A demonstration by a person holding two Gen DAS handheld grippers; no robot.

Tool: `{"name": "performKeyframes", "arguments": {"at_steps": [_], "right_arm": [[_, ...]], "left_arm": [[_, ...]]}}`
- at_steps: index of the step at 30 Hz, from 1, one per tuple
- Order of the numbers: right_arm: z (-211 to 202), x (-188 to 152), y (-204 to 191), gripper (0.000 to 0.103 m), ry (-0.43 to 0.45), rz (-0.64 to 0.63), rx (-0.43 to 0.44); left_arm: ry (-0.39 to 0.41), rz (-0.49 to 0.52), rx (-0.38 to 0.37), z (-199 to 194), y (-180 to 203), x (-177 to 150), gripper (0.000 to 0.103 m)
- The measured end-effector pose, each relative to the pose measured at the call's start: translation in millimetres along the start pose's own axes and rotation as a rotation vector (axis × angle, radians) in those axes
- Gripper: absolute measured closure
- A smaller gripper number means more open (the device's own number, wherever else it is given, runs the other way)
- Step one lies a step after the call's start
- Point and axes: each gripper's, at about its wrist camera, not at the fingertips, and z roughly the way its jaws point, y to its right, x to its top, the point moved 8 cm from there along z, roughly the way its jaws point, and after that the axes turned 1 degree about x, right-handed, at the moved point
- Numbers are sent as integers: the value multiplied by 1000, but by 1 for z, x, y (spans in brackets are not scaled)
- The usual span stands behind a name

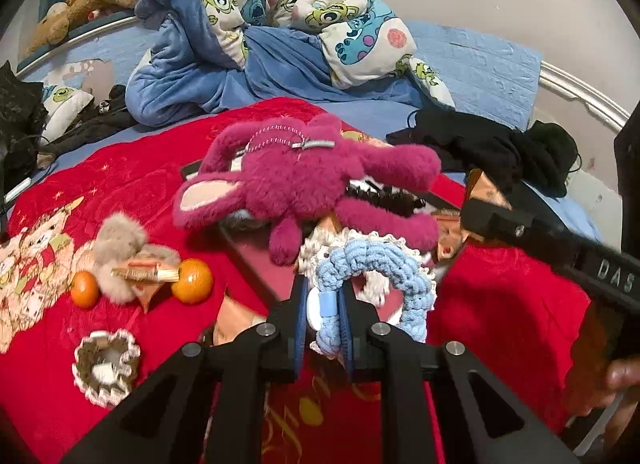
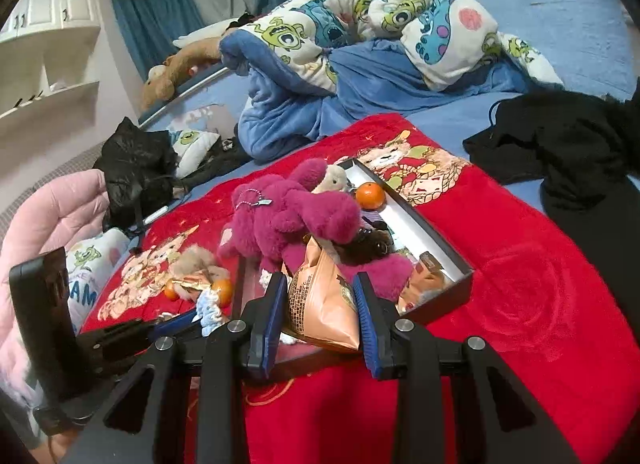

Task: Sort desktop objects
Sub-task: 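Lower the held scrunchie and candy packet into the dark tray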

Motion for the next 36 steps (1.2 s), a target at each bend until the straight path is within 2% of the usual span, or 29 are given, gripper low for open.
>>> {"name": "performKeyframes", "arguments": {"at_steps": [4, 10, 20, 27, 36], "right_arm": [[15, 1, 1, 70, -33, -4, -4], [38, -14, 16, 70, -144, 62, -51], [73, -14, 8, 70, -191, -1, -82], [92, -3, 26, 70, -170, 14, -126], [97, 0, 27, 70, -156, 4, -123]], "left_arm": [[3, -27, -7, 16, 1, 11, 88], [-7, -34, 1, 41, -3, 14, 88], [35, 10, 29, 66, -8, 21, 88], [61, 26, 16, 82, -12, 26, 87], [82, -2, -26, 83, -16, 18, 87]]}}
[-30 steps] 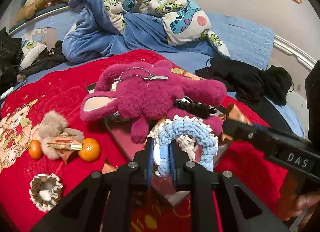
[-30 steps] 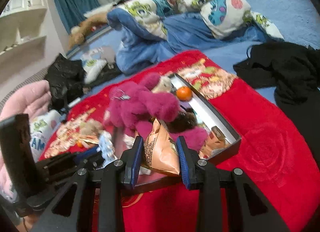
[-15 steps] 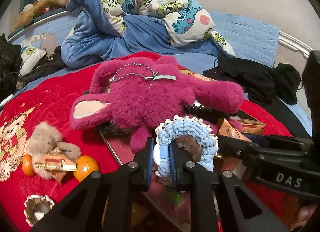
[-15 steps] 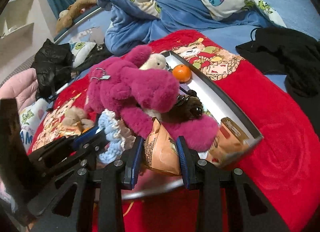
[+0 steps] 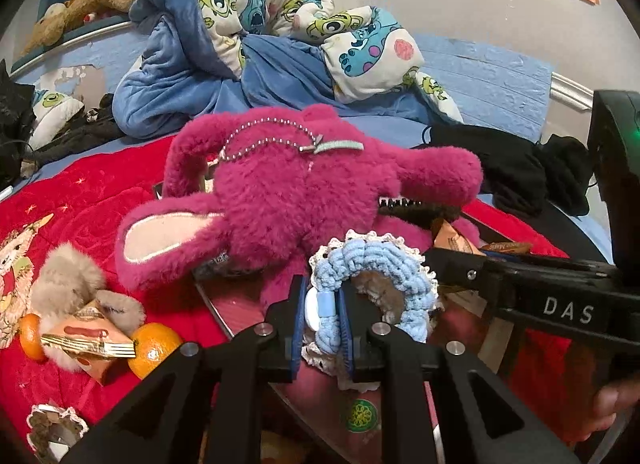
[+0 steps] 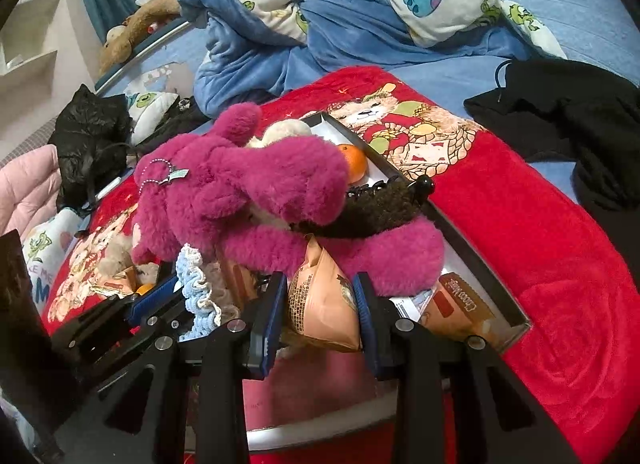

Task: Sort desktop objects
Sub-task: 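Lower the held scrunchie and candy packet into the dark tray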

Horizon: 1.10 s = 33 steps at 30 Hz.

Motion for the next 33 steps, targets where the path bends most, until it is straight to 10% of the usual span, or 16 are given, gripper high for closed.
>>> {"name": "performKeyframes", "arguments": {"at_steps": [33], "right_arm": [[-22, -26, -14, 69, 134, -160, -99]], "left_arm": [[4, 19, 29, -4, -3, -3, 87]]}}
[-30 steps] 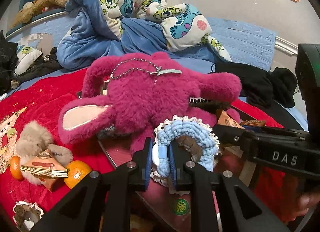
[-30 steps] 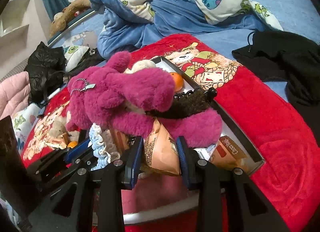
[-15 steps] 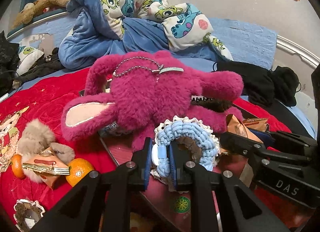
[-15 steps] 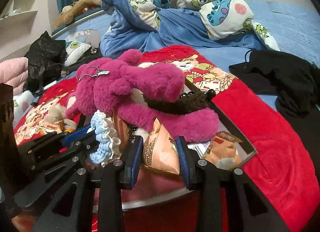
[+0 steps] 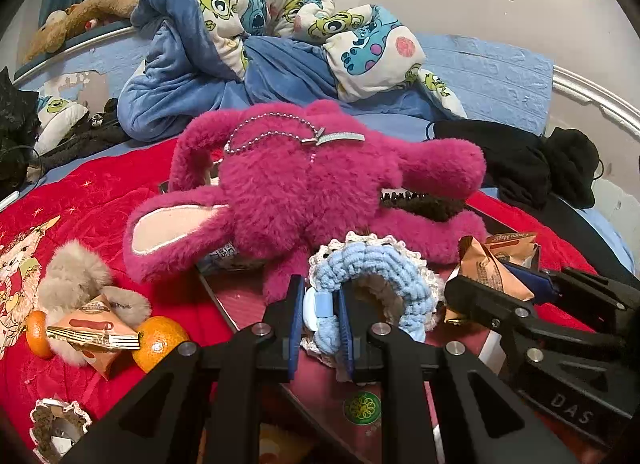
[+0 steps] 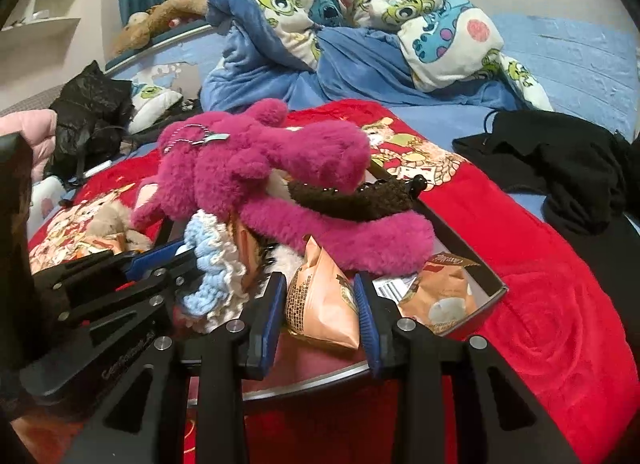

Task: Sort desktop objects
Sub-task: 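Lower the held scrunchie and candy packet into the dark tray, then open both grippers to release the scrunchie and candy in the tray, then withdraw both grippers up and away from the tray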

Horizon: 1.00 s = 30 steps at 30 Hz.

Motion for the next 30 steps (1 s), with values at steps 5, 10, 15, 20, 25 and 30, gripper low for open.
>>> {"name": "performKeyframes", "arguments": {"at_steps": [5, 10, 15, 20, 25, 30], "right_arm": [[0, -1, 0, 67, -2, -4, -12], [1, -1, -1, 66, 2, -12, -12], [-1, 0, 2, 58, 8, 10, -7], [-6, 2, 8, 50, 23, 46, 4], [-23, 9, 16, 0, 88, 82, -2], [-20, 7, 10, 0, 59, 32, -24]], "left_arm": [[-2, 4, 5, 1, 0, -1, 87], [-4, 15, 14, 2, 2, -2, 79], [17, -22, -16, 0, -3, 0, 44], [38, -34, 25, -8, -11, 2, 24], [28, -107, 58, -14, -33, 0, 0], [23, -71, 93, -16, -31, 0, 0]]}}
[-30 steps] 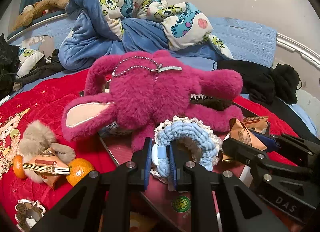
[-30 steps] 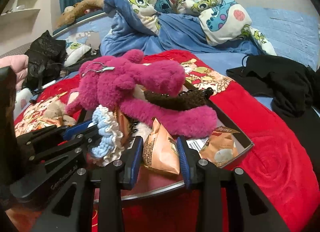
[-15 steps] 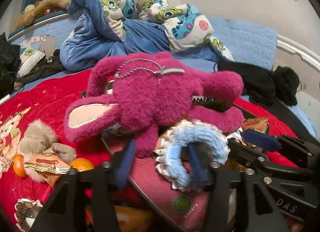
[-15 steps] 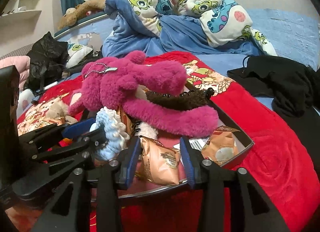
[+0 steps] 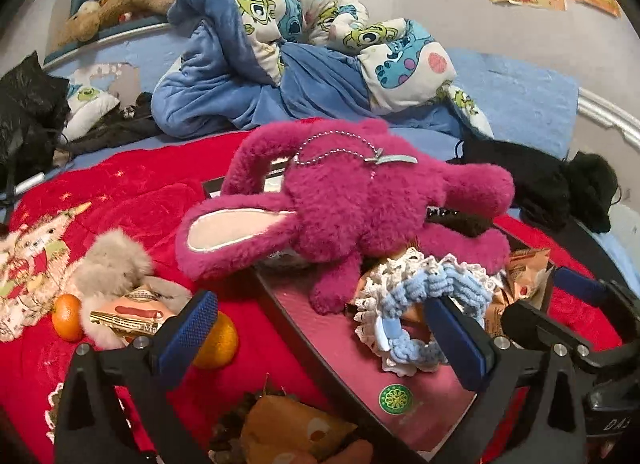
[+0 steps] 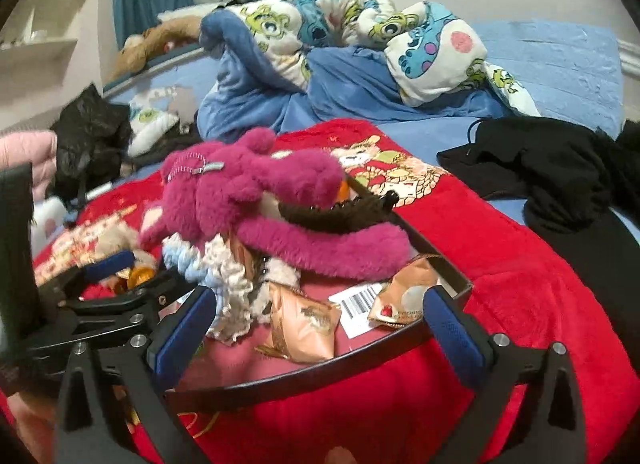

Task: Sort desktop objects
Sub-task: 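Withdraw both grippers up and away from the tray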

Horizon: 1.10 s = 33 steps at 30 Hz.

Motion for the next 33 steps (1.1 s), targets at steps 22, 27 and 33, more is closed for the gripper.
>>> {"name": "performKeyframes", "arguments": {"at_steps": [22, 27, 33], "right_arm": [[-15, 5, 14, 0, 10, 51, -33], [-32, 13, 6, 0, 23, 82, -15], [-65, 27, -16, 0, 106, 55, -10]], "left_arm": [[-30, 40, 21, -13, 10, 1, 0], [60, 67, 128, -52, 3, 9, 0], [63, 45, 116, -107, -15, 13, 0]]}}
